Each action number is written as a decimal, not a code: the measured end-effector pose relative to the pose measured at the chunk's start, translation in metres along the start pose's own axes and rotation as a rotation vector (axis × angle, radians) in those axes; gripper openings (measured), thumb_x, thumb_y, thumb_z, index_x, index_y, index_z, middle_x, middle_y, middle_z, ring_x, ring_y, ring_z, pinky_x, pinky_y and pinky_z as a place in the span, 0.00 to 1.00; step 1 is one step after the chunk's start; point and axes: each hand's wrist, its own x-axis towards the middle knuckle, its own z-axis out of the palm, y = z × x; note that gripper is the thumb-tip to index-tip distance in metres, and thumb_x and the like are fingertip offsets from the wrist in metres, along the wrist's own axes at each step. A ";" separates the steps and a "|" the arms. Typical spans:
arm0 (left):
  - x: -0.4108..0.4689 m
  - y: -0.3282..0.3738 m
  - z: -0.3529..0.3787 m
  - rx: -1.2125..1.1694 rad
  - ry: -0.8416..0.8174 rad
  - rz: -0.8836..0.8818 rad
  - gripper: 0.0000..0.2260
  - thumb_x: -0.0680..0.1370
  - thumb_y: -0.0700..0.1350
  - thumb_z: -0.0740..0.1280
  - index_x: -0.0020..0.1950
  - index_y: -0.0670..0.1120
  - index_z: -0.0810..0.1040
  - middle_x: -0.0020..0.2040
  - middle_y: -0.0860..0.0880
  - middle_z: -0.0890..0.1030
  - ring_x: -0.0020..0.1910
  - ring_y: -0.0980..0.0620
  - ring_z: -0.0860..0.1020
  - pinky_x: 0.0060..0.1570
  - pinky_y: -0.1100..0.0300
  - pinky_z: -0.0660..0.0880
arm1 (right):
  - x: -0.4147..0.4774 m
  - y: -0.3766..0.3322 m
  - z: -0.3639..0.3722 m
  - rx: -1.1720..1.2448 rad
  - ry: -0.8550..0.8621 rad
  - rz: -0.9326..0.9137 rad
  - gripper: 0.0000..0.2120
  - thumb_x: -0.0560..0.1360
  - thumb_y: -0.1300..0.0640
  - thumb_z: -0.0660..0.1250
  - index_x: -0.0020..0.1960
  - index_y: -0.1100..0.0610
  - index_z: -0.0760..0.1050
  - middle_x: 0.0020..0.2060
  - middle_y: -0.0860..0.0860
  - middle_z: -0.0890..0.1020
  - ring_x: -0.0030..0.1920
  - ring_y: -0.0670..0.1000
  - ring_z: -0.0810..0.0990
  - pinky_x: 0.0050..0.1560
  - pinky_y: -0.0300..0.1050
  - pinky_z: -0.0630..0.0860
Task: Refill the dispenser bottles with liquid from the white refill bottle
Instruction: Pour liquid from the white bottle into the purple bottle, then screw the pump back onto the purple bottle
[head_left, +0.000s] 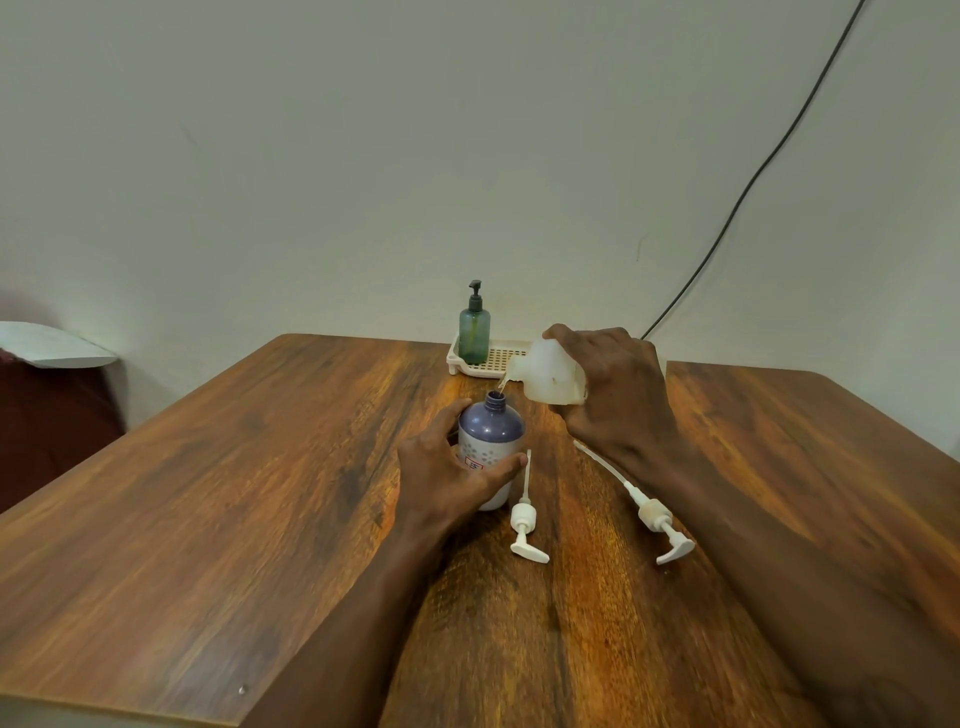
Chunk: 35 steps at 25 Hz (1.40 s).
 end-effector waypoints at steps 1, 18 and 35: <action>0.000 0.001 0.000 0.000 -0.001 -0.002 0.36 0.65 0.60 0.82 0.70 0.51 0.76 0.61 0.56 0.82 0.56 0.64 0.80 0.54 0.63 0.81 | -0.001 -0.002 0.000 0.027 -0.004 0.012 0.40 0.61 0.49 0.82 0.70 0.53 0.72 0.58 0.56 0.83 0.55 0.60 0.81 0.55 0.60 0.79; -0.002 0.002 0.001 -0.007 -0.005 -0.038 0.38 0.65 0.62 0.82 0.70 0.53 0.75 0.63 0.56 0.81 0.58 0.63 0.79 0.55 0.61 0.81 | -0.048 0.015 0.005 0.853 -0.289 0.578 0.45 0.60 0.47 0.85 0.71 0.42 0.66 0.66 0.48 0.76 0.63 0.50 0.78 0.46 0.37 0.81; -0.010 0.005 -0.008 -0.047 -0.024 -0.165 0.42 0.64 0.57 0.83 0.75 0.52 0.71 0.69 0.51 0.79 0.61 0.52 0.79 0.55 0.61 0.80 | -0.038 -0.011 -0.030 0.511 -0.093 0.080 0.42 0.67 0.49 0.82 0.76 0.52 0.68 0.78 0.51 0.66 0.76 0.45 0.63 0.74 0.35 0.59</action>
